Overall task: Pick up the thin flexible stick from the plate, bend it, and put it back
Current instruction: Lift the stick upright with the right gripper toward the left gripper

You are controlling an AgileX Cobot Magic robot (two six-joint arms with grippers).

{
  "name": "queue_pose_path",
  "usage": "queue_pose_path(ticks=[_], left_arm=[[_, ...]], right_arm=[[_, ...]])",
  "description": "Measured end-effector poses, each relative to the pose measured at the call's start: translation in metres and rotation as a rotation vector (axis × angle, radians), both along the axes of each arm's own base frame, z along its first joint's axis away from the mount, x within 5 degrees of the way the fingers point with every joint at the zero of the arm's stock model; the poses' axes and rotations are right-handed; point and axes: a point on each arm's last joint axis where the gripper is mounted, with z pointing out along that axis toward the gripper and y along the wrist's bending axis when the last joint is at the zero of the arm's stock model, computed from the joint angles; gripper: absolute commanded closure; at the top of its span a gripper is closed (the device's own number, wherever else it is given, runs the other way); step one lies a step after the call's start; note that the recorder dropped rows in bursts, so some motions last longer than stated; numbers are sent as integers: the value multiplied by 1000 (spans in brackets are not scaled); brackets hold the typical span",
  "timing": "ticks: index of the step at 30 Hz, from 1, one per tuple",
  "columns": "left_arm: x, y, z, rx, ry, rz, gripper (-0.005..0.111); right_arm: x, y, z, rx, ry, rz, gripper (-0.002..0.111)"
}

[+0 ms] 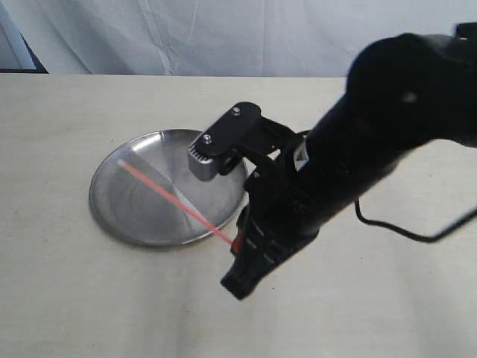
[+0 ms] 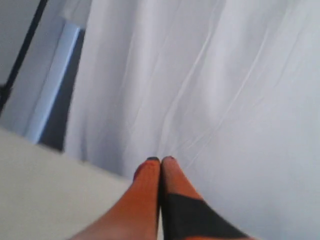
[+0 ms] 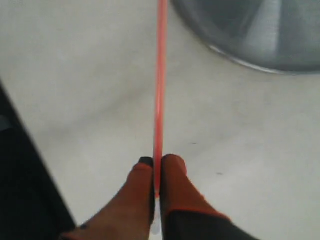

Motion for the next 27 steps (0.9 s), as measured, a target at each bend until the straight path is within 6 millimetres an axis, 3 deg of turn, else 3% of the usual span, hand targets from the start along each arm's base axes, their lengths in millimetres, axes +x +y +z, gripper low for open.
queue_pose_path(ticks=[3, 4, 6, 9, 13, 16, 21, 23, 27], left_arm=[[-11, -5, 30, -111, -348, -95, 107], [-14, -7, 36, -246, -418, -179, 107], [-13, -16, 34, -404, -334, -330, 107], [-13, -40, 19, -368, -110, -559, 107], [-23, -58, 15, -301, -44, -773, 105], [-26, -61, 15, -299, -41, -823, 91], [-29, -64, 16, -294, -43, -870, 53], [-30, -65, 16, -296, -46, -882, 47], [-30, -65, 17, -299, -49, -884, 50]], right_arm=[[-28, -4, 5, 171, 63, 42, 109], [-36, -5, 6, 252, 82, 38, 109], [-41, -5, 7, 336, 88, -3, 109], [-38, -4, 16, 429, 52, -73, 109], [-40, 3, 23, 510, 25, -62, 109], [-46, 10, 25, 534, 6, -36, 109], [-54, 20, 26, 546, -24, -18, 109], [-57, 23, 26, 547, -30, -6, 109], [-66, 28, 27, 550, -19, 29, 109]])
